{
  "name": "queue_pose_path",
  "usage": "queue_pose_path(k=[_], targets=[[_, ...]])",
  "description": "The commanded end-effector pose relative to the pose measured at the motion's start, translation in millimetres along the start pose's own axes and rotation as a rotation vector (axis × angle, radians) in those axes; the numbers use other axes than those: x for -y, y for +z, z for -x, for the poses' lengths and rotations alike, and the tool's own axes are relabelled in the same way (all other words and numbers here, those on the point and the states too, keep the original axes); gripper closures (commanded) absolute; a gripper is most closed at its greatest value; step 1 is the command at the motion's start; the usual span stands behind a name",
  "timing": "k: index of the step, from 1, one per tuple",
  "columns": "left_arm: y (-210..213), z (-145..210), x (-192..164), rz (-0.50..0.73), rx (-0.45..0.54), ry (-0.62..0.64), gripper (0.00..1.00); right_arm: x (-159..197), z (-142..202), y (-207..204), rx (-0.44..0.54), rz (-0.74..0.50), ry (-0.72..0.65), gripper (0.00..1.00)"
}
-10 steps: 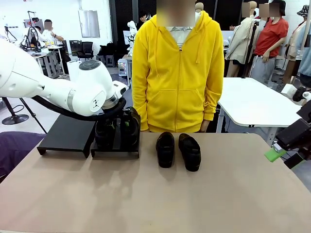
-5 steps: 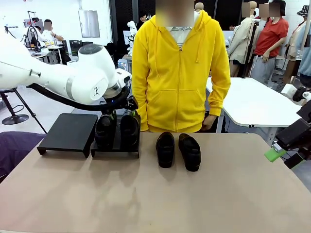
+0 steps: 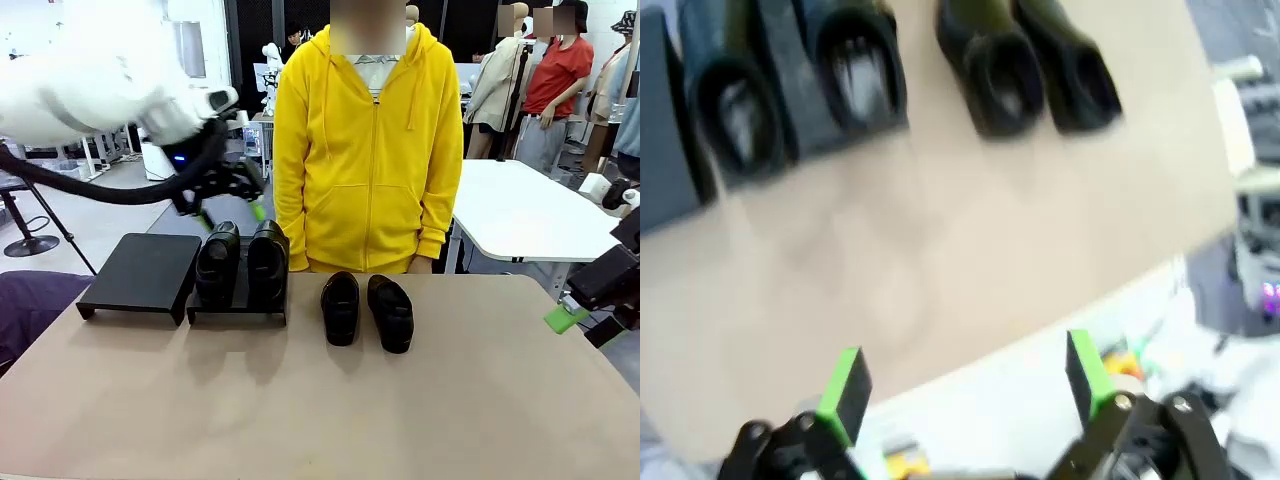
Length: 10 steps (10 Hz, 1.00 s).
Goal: Organize the shoes by placing them on the stand.
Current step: Place the Shoe from the middle of the table onto the Shoes Stand.
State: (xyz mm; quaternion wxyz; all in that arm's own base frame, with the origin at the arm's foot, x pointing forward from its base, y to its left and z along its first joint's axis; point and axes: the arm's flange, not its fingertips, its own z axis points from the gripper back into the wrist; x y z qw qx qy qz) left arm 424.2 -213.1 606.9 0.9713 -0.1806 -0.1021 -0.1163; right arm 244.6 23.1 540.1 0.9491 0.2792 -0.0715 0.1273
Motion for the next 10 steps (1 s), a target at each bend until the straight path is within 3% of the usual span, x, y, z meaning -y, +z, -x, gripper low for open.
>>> queue_pose_path(k=[1,2,4,5,7,8,9,10], targets=[[45.0,95.6,-42.8,0.023,-0.051,0.025,0.0,-0.1,-0.9,1.9,0.008,-0.021,0.02,0.0],[54.7,135.7,-54.5,0.029,-0.094,0.064,0.0,-0.1,-0.9,1.9,0.008,-0.021,0.02,0.0],[67.0,211.0,-83.1,0.092,0.006,0.133,0.0,-0.1,-0.9,1.9,0.008,-0.021,0.02,0.0],[68.4,228.7,-111.2,0.149,0.065,0.166,0.0,-0.1,-0.9,1.9,0.008,-0.021,0.02,0.0],[58.9,221.8,-162.2,0.25,0.067,0.163,0.0,-0.1,-0.9,1.9,0.008,-0.021,0.02,0.0],[40.3,189.5,-180.1,0.251,-0.046,0.159,0.0,-0.1,-0.9,1.9,0.008,-0.021,0.02,0.0],[69.6,241.7,-140.8,0.178,0.062,0.197,0.0,-0.1,-0.9,1.9,0.008,-0.021,0.02,0.0],[69.6,241.7,-140.8,0.178,0.062,0.197,0.0,-0.1,-0.9,1.9,0.008,-0.021,0.02,0.0]])
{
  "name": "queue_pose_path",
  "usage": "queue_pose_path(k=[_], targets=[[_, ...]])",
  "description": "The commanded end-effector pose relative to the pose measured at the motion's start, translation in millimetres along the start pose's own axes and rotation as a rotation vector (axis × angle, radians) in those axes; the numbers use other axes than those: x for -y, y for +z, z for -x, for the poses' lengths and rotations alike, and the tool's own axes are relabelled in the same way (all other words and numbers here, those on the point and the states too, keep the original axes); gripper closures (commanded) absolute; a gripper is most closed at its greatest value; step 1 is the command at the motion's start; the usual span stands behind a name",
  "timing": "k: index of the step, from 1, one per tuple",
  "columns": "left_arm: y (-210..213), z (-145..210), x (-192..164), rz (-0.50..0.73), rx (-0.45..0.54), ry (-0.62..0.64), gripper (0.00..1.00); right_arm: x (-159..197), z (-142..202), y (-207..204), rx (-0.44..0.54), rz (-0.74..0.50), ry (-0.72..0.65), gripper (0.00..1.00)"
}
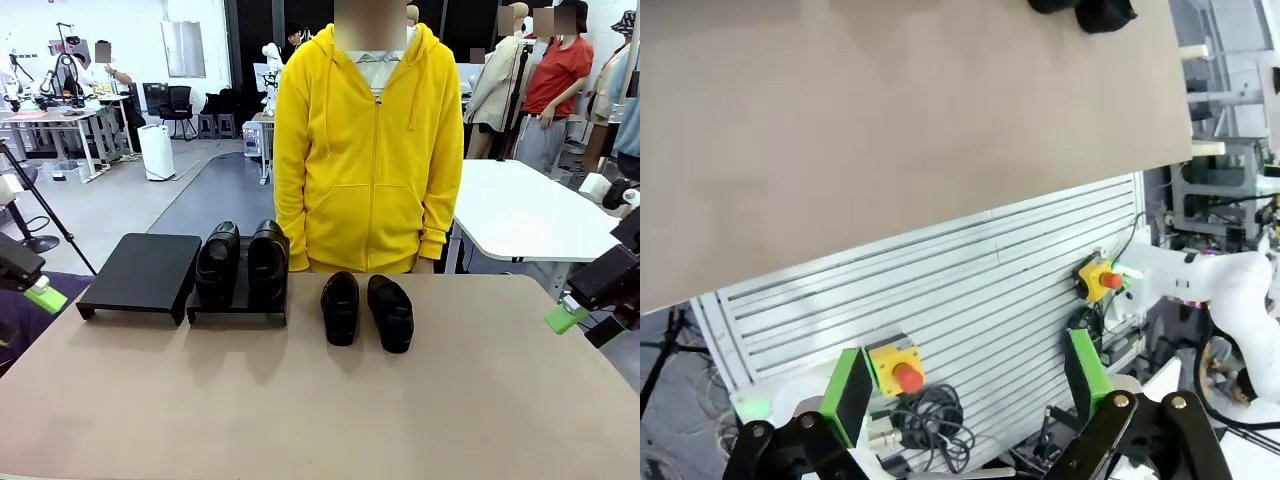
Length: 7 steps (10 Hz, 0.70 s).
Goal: Organize the shoes by placing them on the stand.
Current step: Place the Shoe from the middle of the table onto the Shoes Stand, then pick up one Shoe and place it in the middle of the table.
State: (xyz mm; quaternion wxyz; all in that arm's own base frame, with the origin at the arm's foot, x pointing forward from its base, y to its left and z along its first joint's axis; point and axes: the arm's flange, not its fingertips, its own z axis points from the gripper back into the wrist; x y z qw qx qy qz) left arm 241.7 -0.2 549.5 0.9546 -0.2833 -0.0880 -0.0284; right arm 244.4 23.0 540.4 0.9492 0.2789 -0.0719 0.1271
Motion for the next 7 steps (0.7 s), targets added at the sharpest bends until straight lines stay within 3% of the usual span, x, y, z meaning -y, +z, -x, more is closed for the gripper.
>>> queue_pose_path(k=[1,7], targets=[[9.9,18.0,22.4,-0.011,0.031,0.001,0.0,-0.1,-1.1,1.6,0.007,-0.022,0.02,0.0],[9.9,18.0,22.4,-0.011,0.031,0.001,0.0,-0.1,-1.1,1.6,0.007,-0.022,0.02,0.0]])
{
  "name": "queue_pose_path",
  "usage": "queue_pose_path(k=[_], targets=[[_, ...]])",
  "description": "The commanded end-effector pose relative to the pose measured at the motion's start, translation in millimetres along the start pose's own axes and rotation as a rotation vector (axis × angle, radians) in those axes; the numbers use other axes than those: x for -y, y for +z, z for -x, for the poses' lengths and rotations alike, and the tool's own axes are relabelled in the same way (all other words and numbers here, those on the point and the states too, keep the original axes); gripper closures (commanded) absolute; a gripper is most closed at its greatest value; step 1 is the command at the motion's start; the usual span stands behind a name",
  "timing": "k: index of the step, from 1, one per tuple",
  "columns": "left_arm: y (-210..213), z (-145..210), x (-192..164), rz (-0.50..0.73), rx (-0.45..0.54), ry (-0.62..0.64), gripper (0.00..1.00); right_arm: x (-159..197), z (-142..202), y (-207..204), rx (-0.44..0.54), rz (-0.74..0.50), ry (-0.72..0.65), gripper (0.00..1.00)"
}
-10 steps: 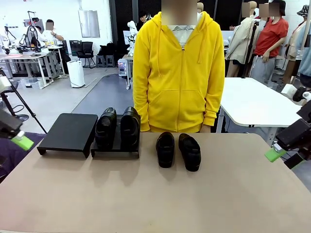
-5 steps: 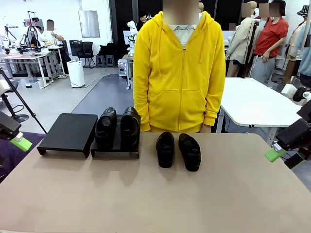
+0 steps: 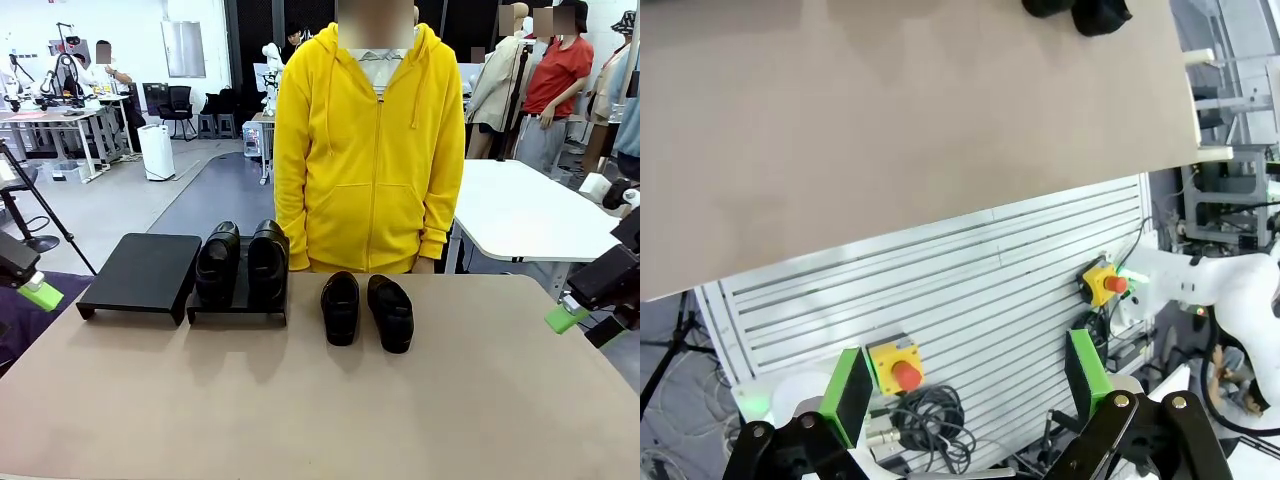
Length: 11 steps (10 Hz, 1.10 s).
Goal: Organize the shoes by placing them on the stand.
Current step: Pick up one Shoe and place it in the middle of the table.
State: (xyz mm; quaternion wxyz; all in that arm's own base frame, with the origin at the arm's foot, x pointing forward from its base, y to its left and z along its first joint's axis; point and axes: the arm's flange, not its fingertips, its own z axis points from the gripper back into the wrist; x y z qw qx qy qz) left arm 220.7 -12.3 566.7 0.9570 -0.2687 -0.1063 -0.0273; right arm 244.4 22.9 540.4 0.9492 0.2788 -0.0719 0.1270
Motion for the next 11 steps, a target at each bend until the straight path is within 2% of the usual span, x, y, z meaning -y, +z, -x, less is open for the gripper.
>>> queue_pose_path(k=[1,2,3,4,5,6,7,9,11], targets=[[-0.8,0.5,0.8,0.02,-0.003,0.012,0.0,-0.1,-1.1,1.6,0.007,-0.022,0.021,0.0],[-0.8,0.5,0.8,0.02,-0.003,0.012,0.0,0.0,0.0,0.0,0.0,0.0,0.0,0.0],[-0.8,0.5,0.8,0.02,-0.003,0.012,0.0,-6.0,2.3,-4.5,0.085,0.048,-0.115,0.0],[-0.8,0.5,0.8,0.02,-0.003,0.012,0.0,-31.7,-43.9,-29.8,0.081,0.162,-0.136,0.0],[-0.8,0.5,0.8,0.02,-0.003,0.012,0.0,-53.4,-96.8,-56.1,0.032,0.203,-0.116,0.0],[-0.8,0.5,0.8,0.02,-0.003,0.012,0.0,-74.1,-144.9,-86.0,0.026,0.246,-0.12,0.0],[-0.8,0.5,0.8,0.02,-0.003,0.012,0.0,-87.4,-182.4,-117.6,0.001,0.269,-0.173,0.0],[-0.8,0.5,0.8,0.02,-0.003,0.012,0.0,-114.5,-236.7,-191.7,0.034,0.448,-0.213,0.0],[-0.8,0.5,0.8,0.02,-0.003,0.012,0.0,-115.5,-273.7,-233.4,0.054,0.48,-0.222,0.0]])
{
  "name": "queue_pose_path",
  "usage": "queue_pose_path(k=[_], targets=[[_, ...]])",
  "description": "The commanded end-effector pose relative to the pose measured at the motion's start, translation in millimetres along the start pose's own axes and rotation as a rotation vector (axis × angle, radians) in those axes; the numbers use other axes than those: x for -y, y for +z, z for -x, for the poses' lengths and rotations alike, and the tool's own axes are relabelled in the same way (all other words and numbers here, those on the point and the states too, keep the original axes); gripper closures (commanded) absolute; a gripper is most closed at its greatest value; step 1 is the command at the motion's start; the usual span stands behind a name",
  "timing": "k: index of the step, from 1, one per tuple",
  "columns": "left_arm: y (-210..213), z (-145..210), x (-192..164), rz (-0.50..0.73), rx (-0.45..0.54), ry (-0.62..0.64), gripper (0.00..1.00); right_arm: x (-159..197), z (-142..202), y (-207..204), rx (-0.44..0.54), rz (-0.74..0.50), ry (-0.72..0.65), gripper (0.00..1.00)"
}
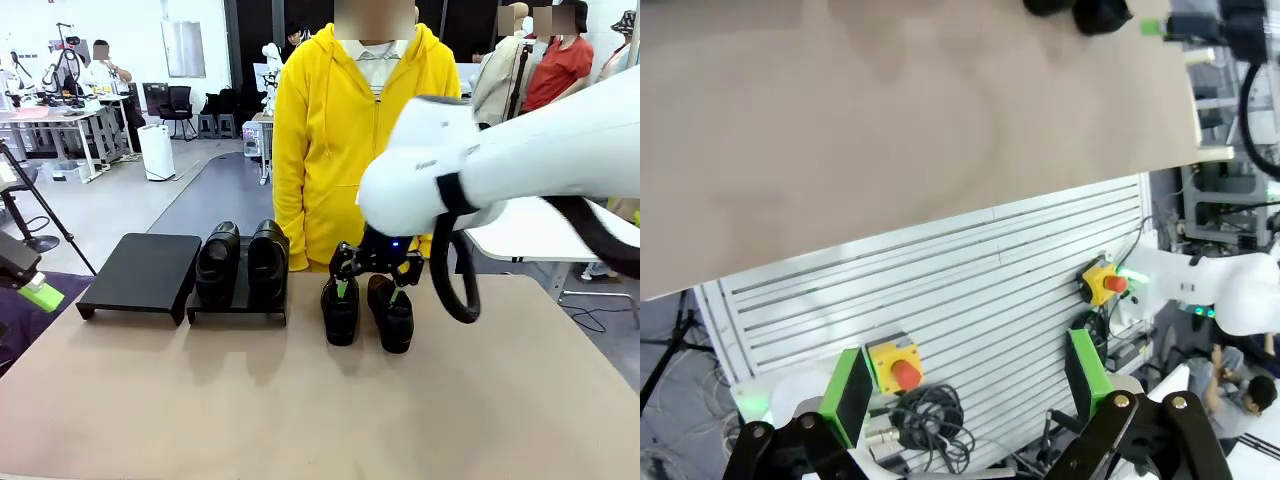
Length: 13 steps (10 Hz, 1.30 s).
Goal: Organize the shoes by placing them on the stand.
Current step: Pick up one Shoe and place it in the middle of the table.
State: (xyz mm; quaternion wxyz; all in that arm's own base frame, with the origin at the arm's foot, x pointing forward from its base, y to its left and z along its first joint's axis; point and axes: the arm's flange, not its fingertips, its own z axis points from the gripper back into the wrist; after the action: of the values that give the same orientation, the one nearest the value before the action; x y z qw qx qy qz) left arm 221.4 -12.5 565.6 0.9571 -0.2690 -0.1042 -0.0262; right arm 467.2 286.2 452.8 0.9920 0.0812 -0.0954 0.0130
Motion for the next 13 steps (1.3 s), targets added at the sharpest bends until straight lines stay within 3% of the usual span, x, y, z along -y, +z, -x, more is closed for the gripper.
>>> queue_pose_path(k=[1,2,4,8,13], targets=[[0.3,1.0,1.3,0.019,0.0,0.008,0.0,0.5,-17.8,15.0,-0.025,0.0,0.012,0.0],[0.3,1.0,1.3,0.019,0.0,0.008,0.0,0.0,0.0,0.0,0.0,0.0,0.0,0.0],[0.3,1.0,1.3,0.019,0.0,0.008,0.0,0.0,0.0,0.0,0.0,0.0,0.0,0.0],[0.3,1.0,1.3,0.019,0.0,0.008,0.0,-4.9,-80.0,-25.0,-0.022,0.064,-0.112,0.0],[0.3,1.0,1.3,0.019,0.0,0.008,0.0,0.0,-113.5,-65.5,-0.105,0.088,-0.233,0.0]])
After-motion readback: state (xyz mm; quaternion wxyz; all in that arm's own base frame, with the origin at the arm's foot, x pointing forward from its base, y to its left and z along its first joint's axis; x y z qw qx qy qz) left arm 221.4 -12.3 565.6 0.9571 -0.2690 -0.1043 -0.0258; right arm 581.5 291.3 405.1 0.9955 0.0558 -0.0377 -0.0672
